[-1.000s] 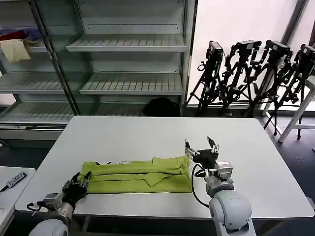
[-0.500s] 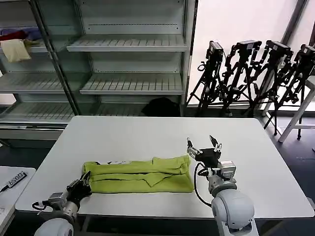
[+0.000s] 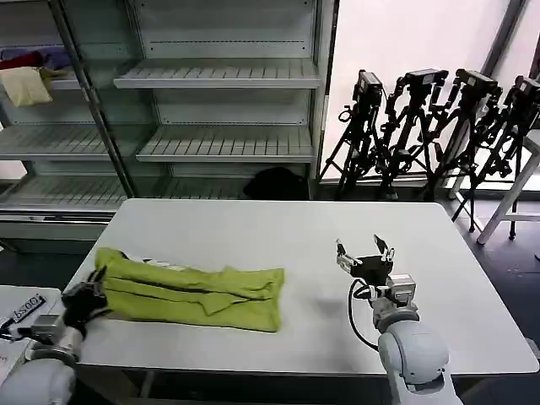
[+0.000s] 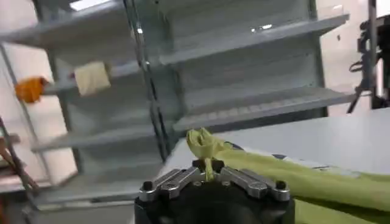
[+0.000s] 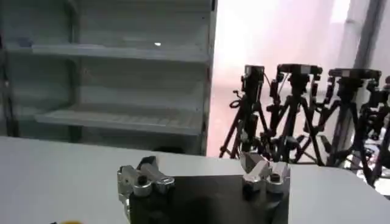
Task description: Fold and organize the clothes.
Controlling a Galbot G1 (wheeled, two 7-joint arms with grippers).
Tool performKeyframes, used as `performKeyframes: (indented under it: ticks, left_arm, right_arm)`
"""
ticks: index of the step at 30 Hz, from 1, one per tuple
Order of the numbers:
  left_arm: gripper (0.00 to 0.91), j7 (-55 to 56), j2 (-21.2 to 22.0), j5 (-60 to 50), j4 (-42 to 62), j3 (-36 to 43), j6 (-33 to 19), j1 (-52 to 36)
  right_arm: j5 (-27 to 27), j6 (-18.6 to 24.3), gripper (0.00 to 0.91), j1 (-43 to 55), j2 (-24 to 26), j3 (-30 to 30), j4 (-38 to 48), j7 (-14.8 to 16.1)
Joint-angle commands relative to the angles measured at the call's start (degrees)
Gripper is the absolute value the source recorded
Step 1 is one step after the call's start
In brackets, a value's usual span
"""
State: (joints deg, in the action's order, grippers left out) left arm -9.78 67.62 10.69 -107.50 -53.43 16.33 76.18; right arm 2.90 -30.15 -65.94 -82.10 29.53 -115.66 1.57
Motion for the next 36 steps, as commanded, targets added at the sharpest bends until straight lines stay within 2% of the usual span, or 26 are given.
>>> performKeyframes:
  ticks: [1,3,6,7,11,15,22,36]
  left_arm:
    - [0.0,-7.07,-13.25,-2.19,-2.39,-8.18,2.12,-0.64]
    - [0.0,-6.84,-11.07,-2.08,-6.74,-5.6,3.55,0.28]
    - [0.0,-5.52,-5.4,-3.64,-14.7,3.63,6.66,1.7]
    - [0.0,-4.93,-3.3,-5.94,-17.52,8.93,7.16,2.21]
    - [0.0,-2.61,3.41,-10.74,-19.48,23.32,8.8,1.28]
    - [0.0,-0.76,6.46,-15.46,-17.94,32.28,9.87,-0.69]
    - [0.0,-0.12,7.45,-16.33,-15.37,37.51,10.76,-2.52]
    - [0.0,0.99,7.95,-16.37,-11.61,37.57,13.06,-3.77]
  right_arm:
    - [-0.07,2.54,0.907,-0.43,1.82,2.27,6.8,0.83]
    - [-0.29,2.64,0.907,-0.51,1.39,2.19,6.99,0.77]
    - [-0.54,2.86,0.907,-0.81,0.98,2.09,7.0,0.74]
    - [-0.71,2.98,0.907,-1.11,0.83,2.2,6.91,0.74]
    - [-0.75,3.43,0.907,-2.23,0.97,2.71,6.45,0.8]
    - [-0.69,4.1,0.907,-3.39,1.03,3.38,5.86,0.91]
    - [-0.62,4.84,0.907,-5.03,1.25,4.4,4.55,1.07]
    - [-1.21,5.77,0.907,-5.73,0.99,3.73,4.45,0.96]
